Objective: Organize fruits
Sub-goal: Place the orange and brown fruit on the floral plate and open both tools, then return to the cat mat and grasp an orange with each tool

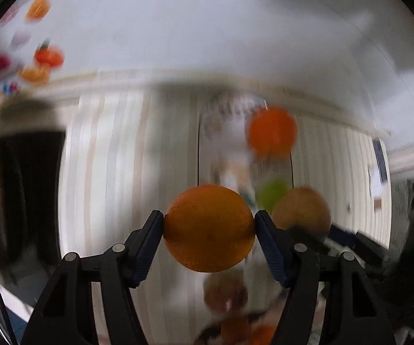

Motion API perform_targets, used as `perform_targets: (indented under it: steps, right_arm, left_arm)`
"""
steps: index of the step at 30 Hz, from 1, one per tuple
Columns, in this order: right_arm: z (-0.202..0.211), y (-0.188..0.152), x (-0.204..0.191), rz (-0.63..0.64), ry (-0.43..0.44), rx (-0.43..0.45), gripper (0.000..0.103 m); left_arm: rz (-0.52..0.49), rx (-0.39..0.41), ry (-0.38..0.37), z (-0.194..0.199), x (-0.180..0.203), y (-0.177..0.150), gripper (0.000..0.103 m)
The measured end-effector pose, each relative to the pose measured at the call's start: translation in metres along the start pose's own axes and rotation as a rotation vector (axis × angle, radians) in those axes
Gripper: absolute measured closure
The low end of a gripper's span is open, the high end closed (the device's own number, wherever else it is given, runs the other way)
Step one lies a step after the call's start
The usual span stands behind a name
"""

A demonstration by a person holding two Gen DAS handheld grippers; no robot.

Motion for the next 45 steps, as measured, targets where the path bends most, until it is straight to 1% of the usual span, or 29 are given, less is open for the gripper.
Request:
perform_targets:
  steps: [1, 3, 5, 7, 10, 14, 19, 20, 21, 22, 23, 24, 25, 27, 31, 34, 38, 41, 45]
  right_arm:
    - [-0.008, 0.016, 0.002, 0.003, -0.001, -0.001, 0.038]
    - [-0.019, 0.033, 0.002, 0.002, -0.004, -0.002, 0.038]
    - [-0.031, 0.046, -0.002, 0.009, 0.005, -0.014, 0.038]
    - [-0.044, 0.053, -0.002, 0.004, 0.011, -0.034, 0.038]
    - [-0.060, 0.057, 0.002, -0.001, 0.003, -0.064, 0.038]
    - [-0.071, 0.056, 0.006, -0.014, -0.001, -0.086, 0.038]
    - [-0.085, 0.059, 0.003, -0.013, 0.001, -0.115, 0.038]
    - [-0.088, 0.058, 0.004, -0.016, 0.000, -0.125, 0.038]
    - [-0.091, 0.057, 0.004, -0.019, -0.005, -0.139, 0.037]
    - [-0.092, 0.058, 0.007, -0.026, -0.036, -0.147, 0.037]
    - [-0.092, 0.059, 0.011, -0.038, -0.051, -0.144, 0.033]
    - [-0.091, 0.060, 0.014, -0.053, -0.057, -0.143, 0.025]
    - [-0.093, 0.065, 0.015, -0.064, -0.073, -0.139, 0.016]
    - [-0.092, 0.066, 0.017, -0.069, -0.069, -0.137, 0.009]
    - [-0.079, 0.063, 0.018, -0.062, -0.064, -0.136, 0.009]
    - [-0.064, 0.058, 0.022, -0.053, -0.072, -0.129, 0.006]
    - [-0.042, 0.054, 0.028, -0.013, -0.147, -0.102, 0.006]
    - [-0.026, 0.051, 0.035, 0.025, -0.219, -0.076, 0.006]
    - [-0.001, 0.042, 0.045, 0.049, -0.273, -0.040, 0.006]
  left_arm:
    - [0.000, -0.005, 0.003, -0.006, 0.002, 0.020, 0.040]
    - [-0.003, -0.021, 0.003, -0.019, 0.007, 0.047, 0.040]
    - [-0.014, -0.057, 0.000, -0.034, 0.012, 0.065, 0.040]
    - [-0.021, -0.082, -0.003, -0.047, 0.016, 0.076, 0.040]
    - [-0.033, -0.126, 0.001, -0.067, 0.022, 0.084, 0.040]
    - [-0.038, -0.170, 0.000, -0.087, 0.029, 0.088, 0.040]
    - [-0.056, -0.192, 0.054, -0.105, 0.028, 0.090, 0.039]
    - [-0.073, -0.192, 0.066, -0.108, 0.029, 0.091, 0.039]
    - [-0.089, -0.188, 0.084, -0.109, 0.028, 0.091, 0.039]
    - [-0.094, -0.173, 0.096, -0.108, 0.027, 0.092, 0.033]
    - [-0.096, -0.152, 0.094, -0.104, 0.026, 0.095, 0.027]
    - [-0.093, -0.139, 0.097, -0.101, 0.025, 0.098, 0.015]
    - [-0.089, -0.123, 0.095, -0.098, 0.024, 0.100, 0.010]
    - [-0.087, -0.109, 0.086, -0.091, 0.022, 0.103, 0.010]
    - [-0.072, -0.096, 0.081, -0.081, 0.016, 0.102, 0.010]
    - [-0.061, -0.074, 0.077, -0.069, 0.012, 0.098, 0.010]
    - [-0.032, -0.033, 0.074, -0.047, 0.001, 0.087, 0.010]
    - [-0.020, 0.027, 0.096, -0.027, -0.008, 0.073, 0.010]
    - [-0.014, 0.102, 0.118, -0.006, -0.018, 0.049, 0.010]
Point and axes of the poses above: each gripper's, at about its wrist camera, not at the fingertips, and z roughly against the way its jaws point, x to its right, y to its top, the point moved 10 cm from there along -z, roughly the way its jaws point, and after that the axes turned 8 degrees about z, right-handed, at the moved point
